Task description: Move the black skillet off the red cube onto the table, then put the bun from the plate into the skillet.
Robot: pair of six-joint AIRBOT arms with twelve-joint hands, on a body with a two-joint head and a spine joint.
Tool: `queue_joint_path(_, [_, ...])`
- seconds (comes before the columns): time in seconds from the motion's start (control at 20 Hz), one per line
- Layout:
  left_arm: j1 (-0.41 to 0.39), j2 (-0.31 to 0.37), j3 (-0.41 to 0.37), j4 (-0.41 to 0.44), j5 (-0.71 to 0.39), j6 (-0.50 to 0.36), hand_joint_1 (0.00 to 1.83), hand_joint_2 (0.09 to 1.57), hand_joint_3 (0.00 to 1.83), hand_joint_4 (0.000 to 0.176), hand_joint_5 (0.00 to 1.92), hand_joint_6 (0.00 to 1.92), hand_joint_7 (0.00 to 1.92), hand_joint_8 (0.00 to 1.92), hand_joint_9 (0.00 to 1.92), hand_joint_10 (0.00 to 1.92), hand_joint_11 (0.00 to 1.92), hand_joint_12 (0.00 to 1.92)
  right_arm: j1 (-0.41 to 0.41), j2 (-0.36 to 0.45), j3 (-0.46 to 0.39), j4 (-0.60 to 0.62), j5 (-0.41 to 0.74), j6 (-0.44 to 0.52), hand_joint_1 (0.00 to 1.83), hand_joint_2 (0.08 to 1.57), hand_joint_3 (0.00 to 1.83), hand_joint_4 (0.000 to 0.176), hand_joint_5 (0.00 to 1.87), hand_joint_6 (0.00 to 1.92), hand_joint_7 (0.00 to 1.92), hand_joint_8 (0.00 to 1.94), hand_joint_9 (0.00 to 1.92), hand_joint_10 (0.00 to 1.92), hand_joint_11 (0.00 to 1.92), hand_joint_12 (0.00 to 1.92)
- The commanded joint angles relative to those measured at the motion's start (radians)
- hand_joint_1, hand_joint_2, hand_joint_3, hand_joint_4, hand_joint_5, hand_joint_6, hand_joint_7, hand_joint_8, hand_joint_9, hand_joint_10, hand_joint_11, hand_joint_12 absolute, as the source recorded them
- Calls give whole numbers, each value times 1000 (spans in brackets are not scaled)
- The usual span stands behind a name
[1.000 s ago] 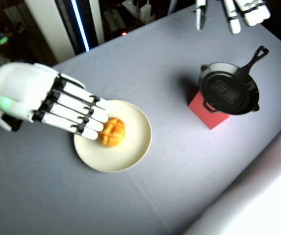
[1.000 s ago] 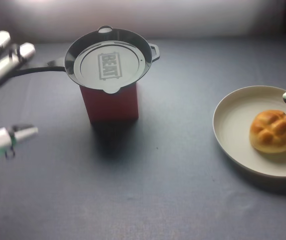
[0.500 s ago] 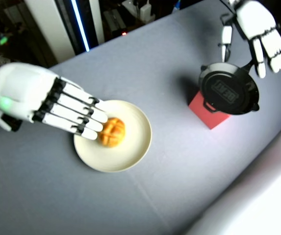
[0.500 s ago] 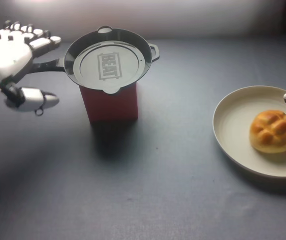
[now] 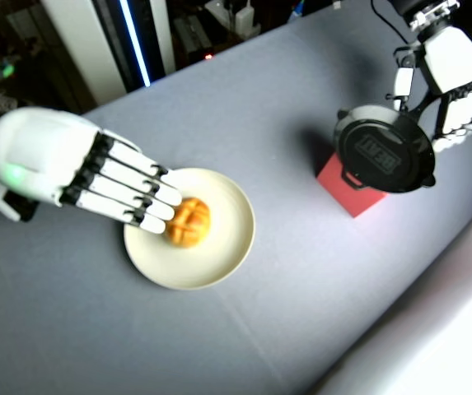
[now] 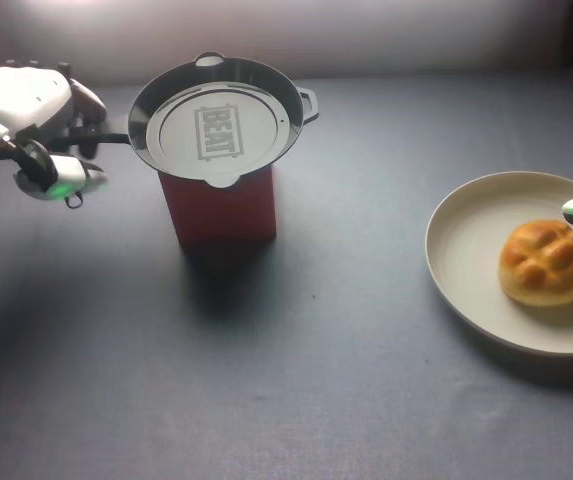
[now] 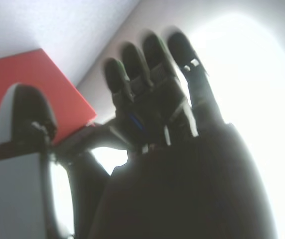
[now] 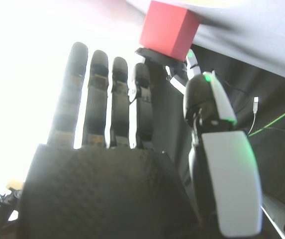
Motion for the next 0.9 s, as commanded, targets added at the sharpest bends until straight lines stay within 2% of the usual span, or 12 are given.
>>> queue_joint_path(0.0, [4, 4, 5, 15, -139, -28, 1227, 1301, 0, 26, 1222, 1921, 1376, 1921, 1596, 1921, 1641, 1921, 2, 3, 5, 17, 117, 8, 659, 1303, 2, 40, 455, 2, 412, 2, 413, 2, 288, 365])
queue_joint_path(0.05, [20, 4, 4, 26, -162, -80, 1299, 1322, 0, 0, 1300, 1921, 1487, 1921, 1666, 1921, 1690, 1921, 0, 3, 5, 17, 117, 9, 644, 1308, 3, 44, 450, 0, 408, 0, 411, 0, 291, 365])
queue_joint_path(0.1, [36, 5, 1, 38, -188, -128, 1363, 1318, 0, 0, 1320, 1921, 1524, 1921, 1682, 1921, 1689, 1921, 0, 3, 5, 17, 117, 9, 639, 1309, 3, 38, 450, 1, 409, 1, 417, 3, 298, 368])
queue_joint_path(0.15, [44, 9, -5, 45, -208, -154, 1392, 1308, 0, 0, 1328, 1921, 1535, 1921, 1684, 1921, 1696, 1921, -1, 2, 5, 17, 116, 10, 611, 1314, 5, 47, 444, 0, 408, 0, 419, 3, 303, 368])
queue_joint_path(0.2, [65, 20, -25, 63, -255, -200, 1454, 1271, 0, 0, 1273, 1921, 1516, 1921, 1661, 1921, 1619, 1921, -2, 1, 5, 17, 115, 10, 602, 1316, 4, 39, 454, 5, 420, 5, 432, 7, 313, 371])
queue_joint_path(0.45, [112, 45, -78, 113, -414, -327, 1489, 1249, 0, 0, 1236, 1921, 1382, 1921, 1554, 1921, 1566, 1921, -2, -3, 6, 17, 112, 10, 587, 1328, 3, 29, 457, 3, 410, 4, 406, 3, 275, 369])
queue_joint_path(0.5, [118, 51, -89, 124, -435, -342, 1518, 1244, 0, 0, 1235, 1921, 1380, 1921, 1554, 1921, 1564, 1921, -2, -4, 6, 17, 112, 10, 558, 1338, 6, 23, 448, 1, 414, 3, 412, 4, 285, 377])
queue_joint_path(0.55, [125, 59, -106, 141, -457, -355, 1451, 1248, 0, 0, 1272, 1921, 1412, 1921, 1569, 1921, 1590, 1921, -2, -5, 6, 17, 111, 10, 551, 1339, 6, 4, 452, 3, 425, 7, 415, 5, 284, 376])
queue_joint_path(0.6, [137, 72, -124, 162, -473, -372, 1423, 1246, 0, 0, 1271, 1921, 1422, 1921, 1574, 1921, 1606, 1921, -2, -5, 6, 17, 110, 10, 531, 1333, 2, 14, 452, 2, 418, 3, 410, 2, 279, 370])
queue_joint_path(0.65, [145, 84, -142, 175, -488, -376, 1455, 1230, 0, 0, 1249, 1921, 1416, 1921, 1569, 1921, 1616, 1921, -2, -6, 6, 17, 109, 10, 540, 1332, 1, 4, 461, 3, 431, 5, 420, 4, 288, 365])
queue_joint_path(0.75, [165, 112, -183, 205, -538, -391, 1338, 1234, 1, 0, 1235, 1921, 1419, 1921, 1564, 1921, 1595, 1921, -2, -6, 6, 18, 105, 10, 568, 1335, 0, 9, 459, 1, 436, 3, 428, 4, 294, 368])
queue_joint_path(0.85, [189, 141, -229, 246, -599, -409, 1421, 1253, 3, 0, 1213, 1921, 1418, 1921, 1590, 1921, 1638, 1921, -2, -7, 6, 18, 103, 10, 516, 1348, 4, 12, 448, 1, 412, 0, 399, 0, 257, 371])
